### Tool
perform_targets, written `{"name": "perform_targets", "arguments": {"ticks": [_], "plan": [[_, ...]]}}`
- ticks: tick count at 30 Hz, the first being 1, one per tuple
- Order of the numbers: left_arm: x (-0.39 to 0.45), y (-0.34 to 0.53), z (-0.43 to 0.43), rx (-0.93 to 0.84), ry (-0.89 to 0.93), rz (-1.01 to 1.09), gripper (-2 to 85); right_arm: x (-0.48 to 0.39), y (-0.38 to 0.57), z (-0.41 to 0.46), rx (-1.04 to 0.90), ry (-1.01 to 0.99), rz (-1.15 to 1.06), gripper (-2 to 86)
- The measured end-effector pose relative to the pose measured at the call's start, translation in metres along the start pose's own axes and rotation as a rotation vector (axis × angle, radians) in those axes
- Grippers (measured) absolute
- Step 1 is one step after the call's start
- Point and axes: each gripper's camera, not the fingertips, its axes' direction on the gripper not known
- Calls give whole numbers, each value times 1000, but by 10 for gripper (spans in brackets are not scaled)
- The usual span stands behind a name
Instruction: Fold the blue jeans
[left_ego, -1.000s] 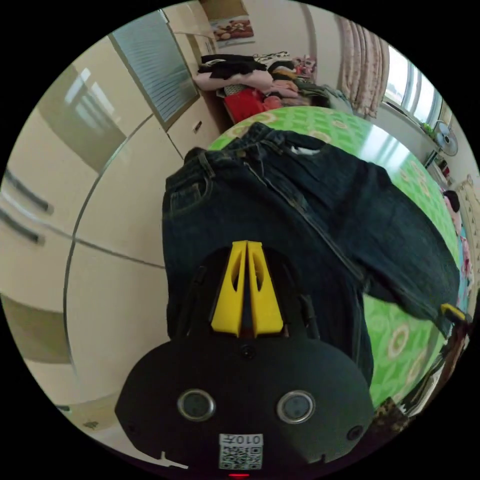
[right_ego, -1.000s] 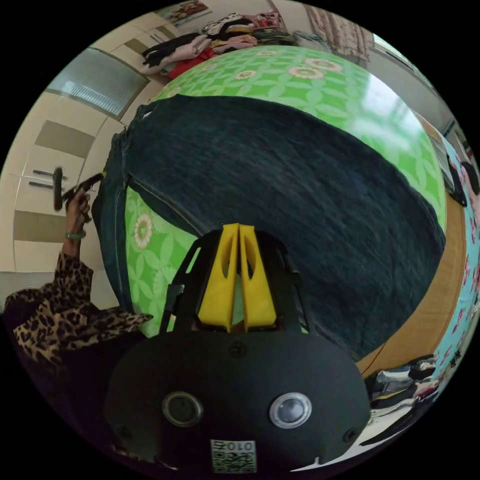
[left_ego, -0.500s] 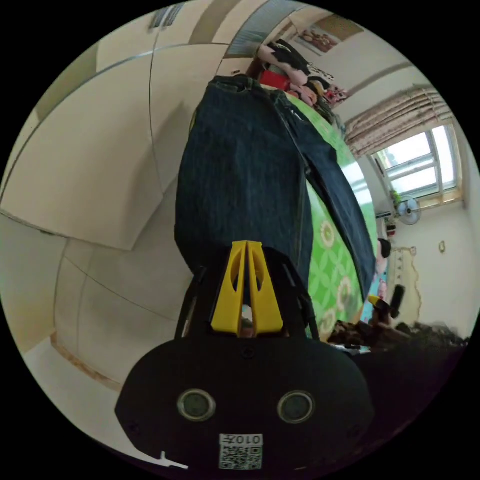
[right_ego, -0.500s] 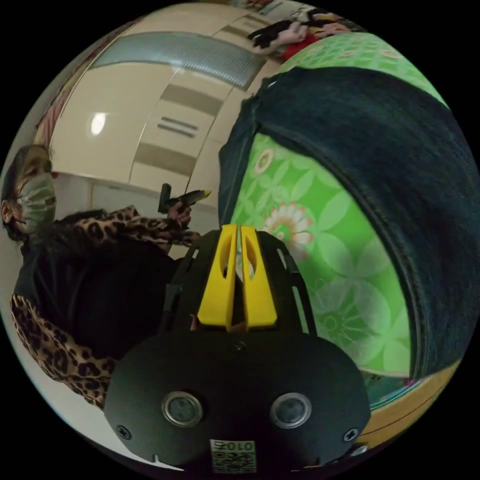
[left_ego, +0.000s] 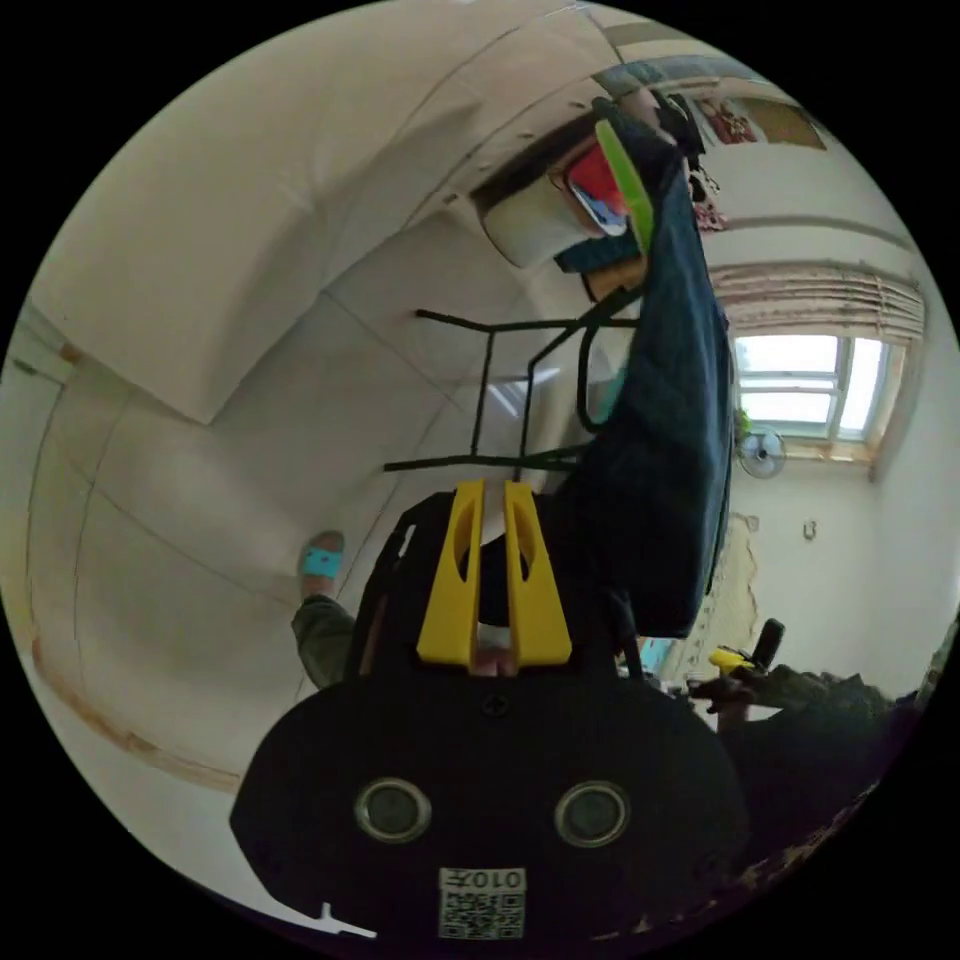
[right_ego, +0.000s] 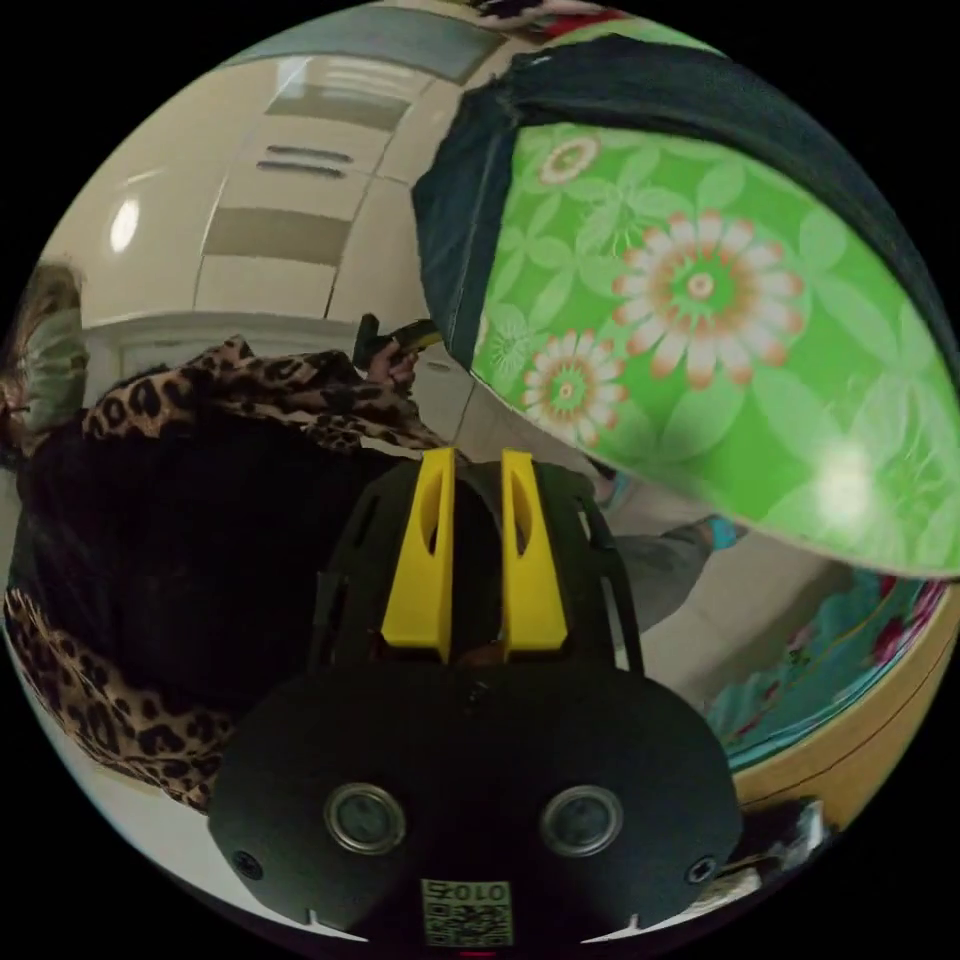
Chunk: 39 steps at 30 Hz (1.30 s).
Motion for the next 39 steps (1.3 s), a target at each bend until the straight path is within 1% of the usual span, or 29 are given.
{"name": "perform_targets", "arguments": {"ticks": [2,3,4,5,6,8,10,14,16,19,21,23,26,28,32,33,35,36,37,39], "plan": [[-34,-19,3,-38,127,77,87,-6,4,28,-5,-17,29,125],[-42,-24,6,-61,166,83,98,-8,4,48,-26,-39,47,153],[-57,-34,12,-117,262,109,116,-7,5,68,-48,-57,68,167],[-66,-42,18,-150,316,146,129,-6,5,79,-55,-66,79,174],[-68,-45,22,-169,316,168,135,-3,8,99,-64,-100,96,178],[-65,-54,39,-262,286,273,155,3,14,129,-72,-172,107,181],[-58,-56,49,-294,277,336,169,14,24,164,-91,-222,139,182],[-44,-59,60,-303,277,431,191,42,40,205,-133,-308,165,179],[-39,-64,61,-280,228,462,191,60,51,222,-126,-346,172,174],[-33,-76,69,-272,248,495,174,80,69,236,-56,-394,186,170],[-25,-77,79,-318,288,526,149,89,83,246,-17,-433,197,167],[-10,-66,88,-359,295,566,98,96,94,257,6,-465,199,165],[4,-40,81,-376,239,581,49,103,110,276,16,-474,214,165],[11,-21,66,-369,261,586,42,107,119,294,20,-521,208,166],[7,11,25,-271,119,519,53,112,130,324,18,-581,211,166],[4,12,22,-263,116,509,56,113,132,334,13,-596,214,166],[-8,2,13,-228,104,415,63,112,136,345,2,-609,211,164],[-10,-2,11,-218,118,399,64,110,138,352,-2,-613,209,163],[-12,-10,9,-203,171,404,64,108,142,358,-2,-614,210,161],[-16,-21,11,-189,178,373,63,102,149,363,27,-594,219,156]]}}
